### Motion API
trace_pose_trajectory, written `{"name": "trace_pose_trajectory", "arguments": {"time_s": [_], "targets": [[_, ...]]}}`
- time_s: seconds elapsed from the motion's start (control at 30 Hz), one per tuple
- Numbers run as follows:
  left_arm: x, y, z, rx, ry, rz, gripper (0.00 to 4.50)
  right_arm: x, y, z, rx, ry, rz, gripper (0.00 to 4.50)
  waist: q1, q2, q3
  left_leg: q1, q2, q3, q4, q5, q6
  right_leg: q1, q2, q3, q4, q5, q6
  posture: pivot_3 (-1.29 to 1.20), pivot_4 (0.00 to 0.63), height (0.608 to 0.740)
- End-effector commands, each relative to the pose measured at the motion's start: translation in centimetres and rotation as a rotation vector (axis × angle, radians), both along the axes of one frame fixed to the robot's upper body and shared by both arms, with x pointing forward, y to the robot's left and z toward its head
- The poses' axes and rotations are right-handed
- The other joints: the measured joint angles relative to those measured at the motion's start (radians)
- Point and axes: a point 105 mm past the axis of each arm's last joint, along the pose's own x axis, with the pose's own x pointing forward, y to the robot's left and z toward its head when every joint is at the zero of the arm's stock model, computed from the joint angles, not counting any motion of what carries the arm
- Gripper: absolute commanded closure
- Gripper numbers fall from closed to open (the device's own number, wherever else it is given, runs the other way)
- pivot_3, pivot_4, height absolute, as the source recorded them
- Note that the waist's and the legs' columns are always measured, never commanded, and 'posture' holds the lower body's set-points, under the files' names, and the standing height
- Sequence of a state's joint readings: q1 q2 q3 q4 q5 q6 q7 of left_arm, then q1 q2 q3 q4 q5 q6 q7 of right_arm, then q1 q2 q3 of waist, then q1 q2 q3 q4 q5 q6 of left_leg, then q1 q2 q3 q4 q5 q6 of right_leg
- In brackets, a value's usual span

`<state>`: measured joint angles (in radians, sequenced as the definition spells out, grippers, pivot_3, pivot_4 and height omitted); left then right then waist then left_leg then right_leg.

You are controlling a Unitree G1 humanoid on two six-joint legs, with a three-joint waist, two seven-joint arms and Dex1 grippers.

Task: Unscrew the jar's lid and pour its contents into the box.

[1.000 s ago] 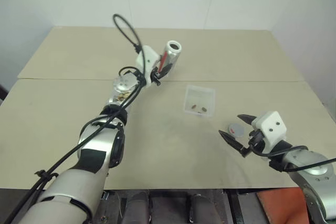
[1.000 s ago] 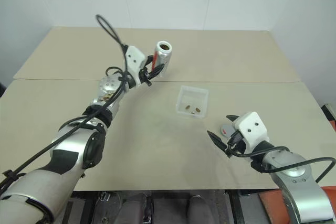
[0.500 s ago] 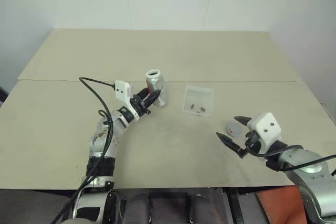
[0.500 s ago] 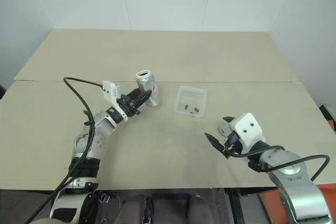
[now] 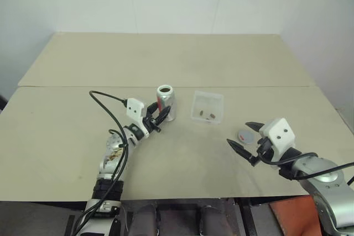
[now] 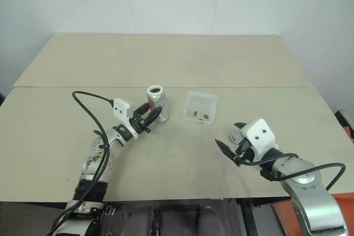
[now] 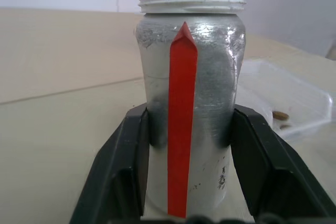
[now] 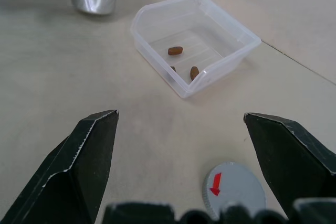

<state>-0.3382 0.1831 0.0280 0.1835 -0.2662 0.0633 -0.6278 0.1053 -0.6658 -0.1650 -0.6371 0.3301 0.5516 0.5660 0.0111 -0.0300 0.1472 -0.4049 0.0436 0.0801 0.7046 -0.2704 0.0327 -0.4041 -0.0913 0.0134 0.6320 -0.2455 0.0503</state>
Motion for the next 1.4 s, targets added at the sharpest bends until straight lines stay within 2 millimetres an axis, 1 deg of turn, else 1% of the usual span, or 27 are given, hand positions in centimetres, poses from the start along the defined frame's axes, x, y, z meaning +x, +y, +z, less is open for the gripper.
{"name": "trace_pose_trajectory", "arguments": {"time_s": [0.03,0.1,0.13,0.2,0.33,0.37,0.47,0.57,0.67,0.73,0.8,0.9,0.97,1.03,1.07,1.13,1.23,1.4], "targets": [[-0.3,-0.2,-0.1,0.008,-0.023,0.001,0.99,-0.1,0.4,1.1,-0.005,-0.050,0.025,0.00,0.001,0.000,0.000,0.000,0.000,0.000,0.000,0.000,0.000,0.000,0.000,0.000,0.000,0.000,0.000,0.00,0.150,0.740],[-0.6,-0.3,-0.1,-0.030,-0.007,-0.002,0.35,-0.1,0.4,0.9,-0.010,-0.048,0.025,0.00,0.001,0.000,0.000,0.000,0.000,0.000,0.000,0.000,0.000,0.000,0.000,0.000,0.000,0.000,0.000,0.00,0.150,0.740],[-0.7,-0.3,-0.2,-0.020,-0.017,0.002,0.02,-0.1,0.4,1.0,-0.005,-0.049,0.026,0.00,0.001,0.000,0.000,0.000,0.000,0.000,0.000,0.000,0.000,0.000,-0.001,0.000,0.000,0.000,0.000,0.00,0.150,0.740],[-0.8,-0.3,-0.1,0.010,-0.042,0.016,0.02,-0.1,0.6,1.0,0.000,-0.051,0.029,0.00,0.001,0.000,0.000,0.000,0.000,0.000,0.000,0.000,0.000,0.000,-0.001,0.000,0.000,0.000,0.000,0.00,0.150,0.740],[-0.6,0.4,0.2,0.008,-0.060,0.072,0.02,0.0,0.9,1.0,0.004,-0.053,0.037,0.00,0.001,0.000,-0.001,0.000,0.000,0.000,0.000,0.000,0.000,0.000,0.000,0.000,0.000,0.000,0.000,0.00,0.150,0.740],[-0.8,0.6,0.1,0.019,-0.064,0.075,0.02,0.0,0.9,0.9,0.003,-0.052,0.039,0.00,0.001,0.000,-0.001,0.000,0.000,0.000,0.000,0.000,0.000,0.000,0.000,0.000,0.000,0.000,0.000,0.00,0.150,0.740],[-1.6,1.8,0.1,-0.028,-0.019,0.072,0.02,-0.1,0.8,0.9,0.003,-0.042,0.043,0.00,-0.001,0.000,-0.001,0.000,0.000,0.000,-0.001,0.000,0.000,0.000,0.000,0.000,-0.001,0.000,0.000,0.00,0.150,0.740],[-4.5,3.6,0.4,-0.029,0.023,-0.061,0.02,-0.6,0.1,1.0,-0.006,-0.035,0.045,0.00,-0.007,0.000,-0.001,0.000,0.001,0.000,-0.002,0.000,0.000,-0.001,0.000,0.000,-0.001,0.000,0.000,0.00,0.150,0.740],[-7.5,5.9,0.6,0.040,0.064,-0.174,0.02,-1.4,-0.9,1.2,-0.021,-0.027,0.081,0.00,-0.009,0.001,-0.001,0.001,0.002,0.001,-0.004,0.000,0.000,-0.001,0.000,0.000,-0.001,0.000,-0.001,0.00,0.150,0.740],[-8.8,7.4,1.4,0.088,0.072,-0.215,0.02,-2.4,-1.8,1.5,-0.040,-0.015,0.126,0.00,-0.008,0.001,-0.001,0.002,0.002,0.002,-0.005,0.000,0.000,0.000,-0.001,0.000,0.000,0.000,-0.001,0.00,0.150,0.740],[-10.1,8.9,2.8,0.138,0.065,-0.264,0.02,-3.7,-3.1,2.0,-0.062,0.000,0.182,0.00,0.000,0.001,-0.001,0.005,0.002,0.002,-0.006,0.000,0.000,0.002,-0.001,0.000,-0.002,0.000,-0.001,0.00,0.150,0.740],[-11.6,10.7,5.7,0.167,0.041,-0.303,0.02,-6.1,-5.0,3.3,-0.109,0.007,0.274,0.00,0.004,0.001,-0.002,0.006,0.003,0.003,-0.006,0.000,0.000,0.003,-0.001,0.000,-0.003,-0.001,-0.001,0.00,0.150,0.740],[-12.7,11.3,7.1,0.183,0.037,-0.333,0.02,-7.4,-6.2,4.3,-0.133,0.006,0.314,0.00,0.001,0.001,-0.002,0.006,0.003,0.003,-0.007,0.000,0.000,0.003,-0.001,0.000,-0.003,-0.001,-0.001,0.00,0.150,0.740],[-13.9,11.3,7.9,0.200,0.057,-0.384,0.02,-8.1,-7.4,5.2,-0.142,0.011,0.319,0.00,-0.003,0.002,-0.002,0.007,0.003,0.003,-0.009,0.000,0.000,0.004,-0.001,0.001,-0.004,-0.001,-0.001,0.00,0.150,0.740],[-14.6,10.9,8.1,0.210,0.066,-0.418,0.02,-8.4,-7.9,5.6,-0.145,0.011,0.316,0.00,-0.006,0.002,-0.002,0.009,0.004,0.004,-0.010,0.000,0.000,0.005,-0.001,0.001,-0.004,-0.001,-0.001,0.00,0.150,0.740],[-15.2,10.0,8.0,0.212,0.079,-0.463,0.02,-8.5,-8.3,6.0,-0.149,0.010,0.318,0.00,-0.008,0.002,-0.002,0.013,0.004,0.005,-0.010,-0.001,0.000,0.009,0.000,0.002,-0.004,-0.001,-0.003,0.00,0.150,0.740],[-15.1,9.2,7.8,0.199,0.085,-0.463,0.02,-8.0,-8.4,6.0,-0.169,0.011,0.304,0.00,-0.006,0.002,-0.002,0.021,0.005,0.006,-0.011,-0.001,-0.002,0.016,0.000,0.001,-0.004,-0.004,-0.007,0.00,0.150,0.740],[-14.2,9.7,7.2,0.230,0.107,-0.422,0.02,-8.0,-7.9,6.1,-0.175,0.007,0.304,0.00,-0.004,0.004,-0.003,0.021,0.004,0.006,-0.012,-0.001,-0.002,0.015,0.000,0.002,-0.004,-0.005,-0.007,0.00,0.150,0.740]]}}
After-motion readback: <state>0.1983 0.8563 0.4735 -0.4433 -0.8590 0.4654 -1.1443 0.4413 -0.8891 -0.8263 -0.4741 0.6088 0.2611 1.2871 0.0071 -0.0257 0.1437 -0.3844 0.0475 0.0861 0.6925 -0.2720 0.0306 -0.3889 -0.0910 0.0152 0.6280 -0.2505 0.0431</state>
